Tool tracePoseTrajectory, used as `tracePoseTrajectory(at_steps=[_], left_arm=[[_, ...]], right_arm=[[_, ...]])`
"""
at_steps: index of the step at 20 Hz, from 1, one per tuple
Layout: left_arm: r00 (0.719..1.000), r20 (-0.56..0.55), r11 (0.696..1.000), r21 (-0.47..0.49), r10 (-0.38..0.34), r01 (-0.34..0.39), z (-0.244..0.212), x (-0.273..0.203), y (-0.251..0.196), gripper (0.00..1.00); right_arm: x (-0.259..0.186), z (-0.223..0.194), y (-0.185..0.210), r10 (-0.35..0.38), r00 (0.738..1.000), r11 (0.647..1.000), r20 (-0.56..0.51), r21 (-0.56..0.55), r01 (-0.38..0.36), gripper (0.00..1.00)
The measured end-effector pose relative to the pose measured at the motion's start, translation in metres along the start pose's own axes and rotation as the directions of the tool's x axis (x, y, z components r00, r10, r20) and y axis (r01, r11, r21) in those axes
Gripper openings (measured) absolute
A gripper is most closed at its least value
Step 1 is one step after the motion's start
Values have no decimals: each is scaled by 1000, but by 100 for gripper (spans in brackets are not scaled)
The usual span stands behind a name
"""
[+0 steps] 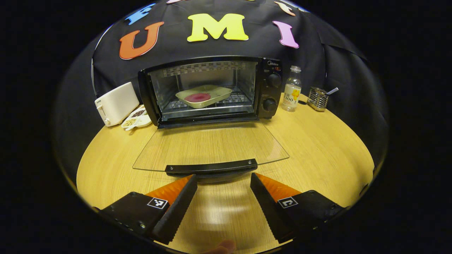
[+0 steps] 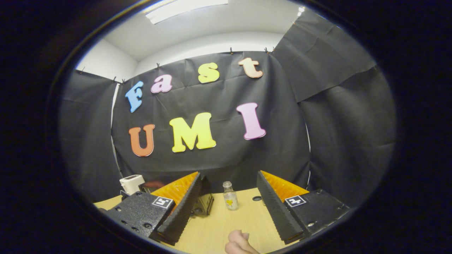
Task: Open the electric oven with the left hand, put the food in, and close the electric oven.
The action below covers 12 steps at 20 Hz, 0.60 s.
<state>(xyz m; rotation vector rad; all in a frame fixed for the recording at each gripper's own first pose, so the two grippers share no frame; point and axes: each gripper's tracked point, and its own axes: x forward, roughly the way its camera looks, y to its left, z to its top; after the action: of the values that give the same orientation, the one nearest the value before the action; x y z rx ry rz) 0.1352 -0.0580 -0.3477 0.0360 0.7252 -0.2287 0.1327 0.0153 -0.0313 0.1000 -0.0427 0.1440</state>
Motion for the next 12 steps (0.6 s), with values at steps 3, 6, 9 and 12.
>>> tracePoseTrajectory(at_steps=[3,6,9,12], left_arm=[[1000,-5,1000,-3,8,-8,0,6,1,97],[1000,-8,1000,-2,15,-15,3,6,1,97],[1000,-22,999,-39,12,-13,4,6,0,96],[1000,-27,999,-39,16,-17,7,5,-1,96]], right_arm=[[-1,5,2,9,1000,1000,15,-20,-9,94],[-6,7,6,23,1000,999,18,-31,-23,94],[-6,6,5,22,1000,999,12,-25,-22,95],[-3,2,4,20,1000,1000,0,-17,-20,100]])
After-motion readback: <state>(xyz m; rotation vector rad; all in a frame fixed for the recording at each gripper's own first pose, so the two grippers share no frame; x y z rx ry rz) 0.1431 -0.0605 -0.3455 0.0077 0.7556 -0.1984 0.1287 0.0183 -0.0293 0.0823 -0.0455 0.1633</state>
